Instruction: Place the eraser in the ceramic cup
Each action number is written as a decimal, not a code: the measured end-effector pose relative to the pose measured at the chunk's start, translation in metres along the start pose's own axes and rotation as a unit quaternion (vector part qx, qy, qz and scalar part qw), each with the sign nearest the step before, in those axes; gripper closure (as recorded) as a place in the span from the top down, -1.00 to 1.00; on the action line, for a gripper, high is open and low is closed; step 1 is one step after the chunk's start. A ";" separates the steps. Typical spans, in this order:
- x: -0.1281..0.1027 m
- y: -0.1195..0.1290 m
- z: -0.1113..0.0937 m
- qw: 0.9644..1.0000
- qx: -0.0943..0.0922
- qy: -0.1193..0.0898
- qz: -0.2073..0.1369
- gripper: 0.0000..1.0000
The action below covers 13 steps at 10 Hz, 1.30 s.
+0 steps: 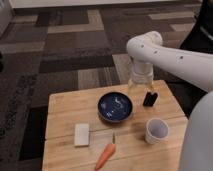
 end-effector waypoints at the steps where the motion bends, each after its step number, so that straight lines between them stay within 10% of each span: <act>1: -0.008 -0.010 0.002 1.000 -0.001 -0.009 0.005 0.30; 13: -0.017 -0.015 0.020 0.999 0.005 -0.021 0.035 0.30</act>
